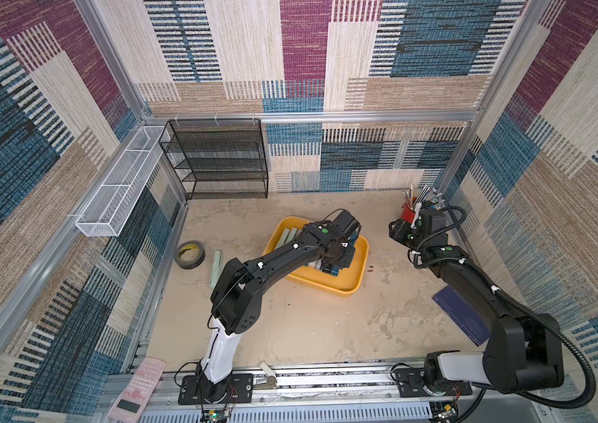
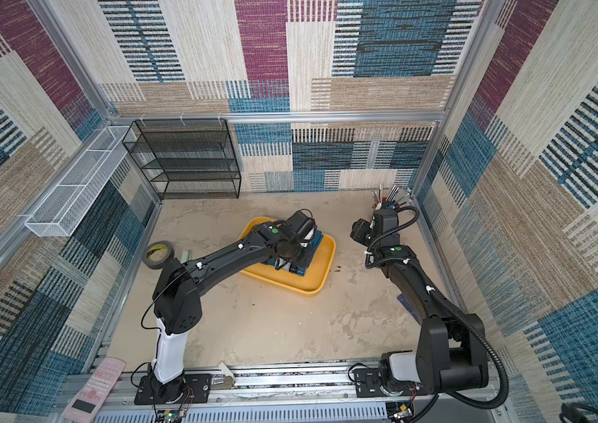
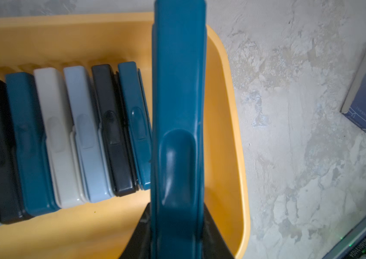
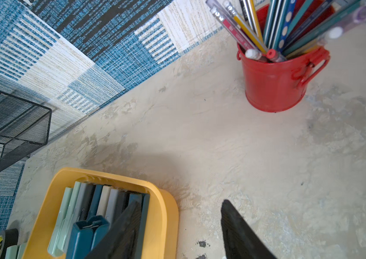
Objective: Put the pruning pliers into the storage box
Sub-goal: Place the pruning pliers in the storage box.
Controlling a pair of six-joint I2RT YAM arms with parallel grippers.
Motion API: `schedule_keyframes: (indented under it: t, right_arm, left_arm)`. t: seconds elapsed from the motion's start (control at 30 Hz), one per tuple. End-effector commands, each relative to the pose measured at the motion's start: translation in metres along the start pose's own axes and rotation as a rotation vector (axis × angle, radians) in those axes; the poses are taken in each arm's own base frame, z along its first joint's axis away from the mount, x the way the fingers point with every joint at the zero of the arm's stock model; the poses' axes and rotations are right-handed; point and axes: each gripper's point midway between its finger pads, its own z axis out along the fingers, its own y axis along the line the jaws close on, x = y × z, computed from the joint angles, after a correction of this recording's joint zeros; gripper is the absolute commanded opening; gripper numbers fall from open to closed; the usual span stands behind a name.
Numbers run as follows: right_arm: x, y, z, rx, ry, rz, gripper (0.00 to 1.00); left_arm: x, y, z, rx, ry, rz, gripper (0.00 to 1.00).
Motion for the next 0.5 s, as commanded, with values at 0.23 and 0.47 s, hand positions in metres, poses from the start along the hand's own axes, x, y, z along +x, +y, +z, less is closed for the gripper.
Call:
schedule_keyframes:
  t: [0.23, 0.47]
  right_arm:
    - [-0.002, 0.004, -0.002, -0.041, -0.017, -0.006, 0.59]
    - [0.001, 0.003, -0.002, -0.042, -0.011, -0.008, 0.59]
  left_arm:
    - [-0.002, -0.004, 0.030, -0.021, 0.018, -0.115, 0.19]
    - [-0.003, -0.004, 0.045, -0.028, 0.029, -0.118, 0.20]
